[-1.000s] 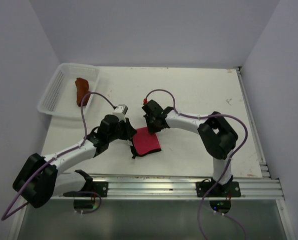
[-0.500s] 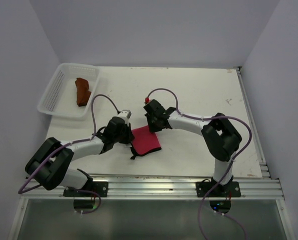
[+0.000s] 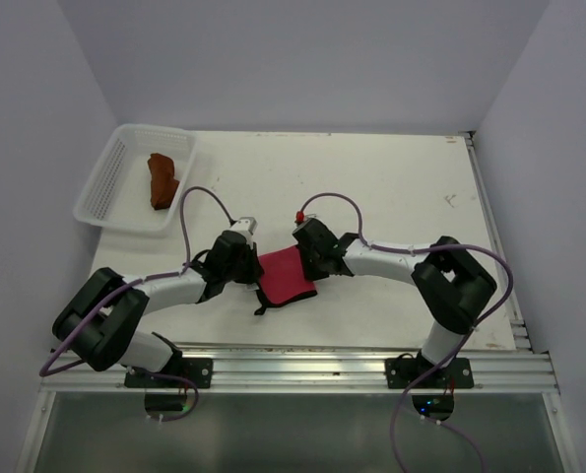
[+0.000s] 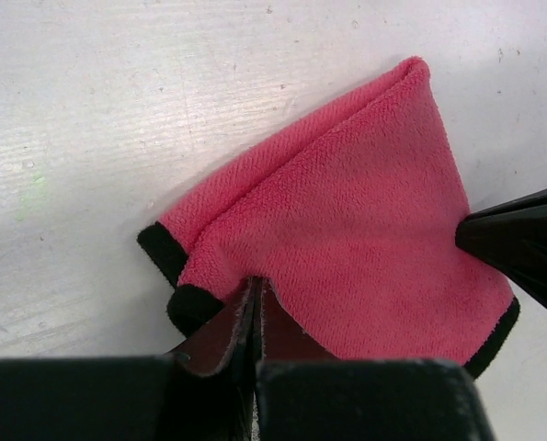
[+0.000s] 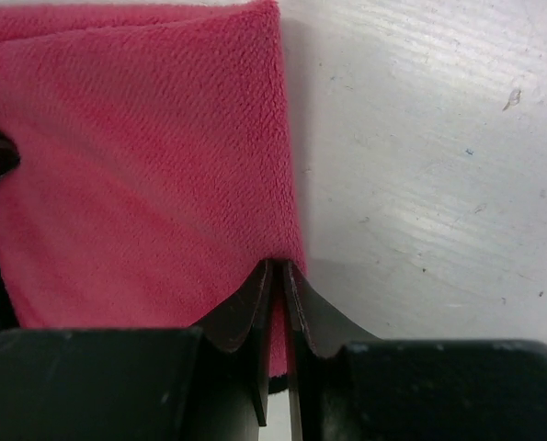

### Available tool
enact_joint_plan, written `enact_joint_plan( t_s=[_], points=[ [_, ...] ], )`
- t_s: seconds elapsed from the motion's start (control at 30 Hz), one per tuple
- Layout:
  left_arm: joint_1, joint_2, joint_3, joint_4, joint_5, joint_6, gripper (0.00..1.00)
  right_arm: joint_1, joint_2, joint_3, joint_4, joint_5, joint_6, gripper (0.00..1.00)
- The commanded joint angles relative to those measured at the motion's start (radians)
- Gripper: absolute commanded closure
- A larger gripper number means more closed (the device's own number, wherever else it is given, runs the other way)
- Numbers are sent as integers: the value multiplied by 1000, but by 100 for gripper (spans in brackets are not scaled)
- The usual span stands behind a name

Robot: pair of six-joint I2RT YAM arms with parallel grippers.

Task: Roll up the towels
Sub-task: Fold the towel

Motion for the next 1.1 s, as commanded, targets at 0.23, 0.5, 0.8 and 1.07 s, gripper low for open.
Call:
enact_joint_plan(
  t_s=[0.23,0.5,0.8,1.07],
  points=[
    [-2,-16,7,0,-51,-17,100,-2,62,-72,100,-44,49,87],
    [-2,-74,-11,-23,-53,-23,100,-2,-51,-14,-13,-6,9,82],
    [-2,-103,-53,-22,-50,-60,100,-1,-206,13,-142,9,-22,68],
    [-3,-140,-57,-40,-63,-68,100,-3,-223,-76,-93,-46,61,60]
  ],
)
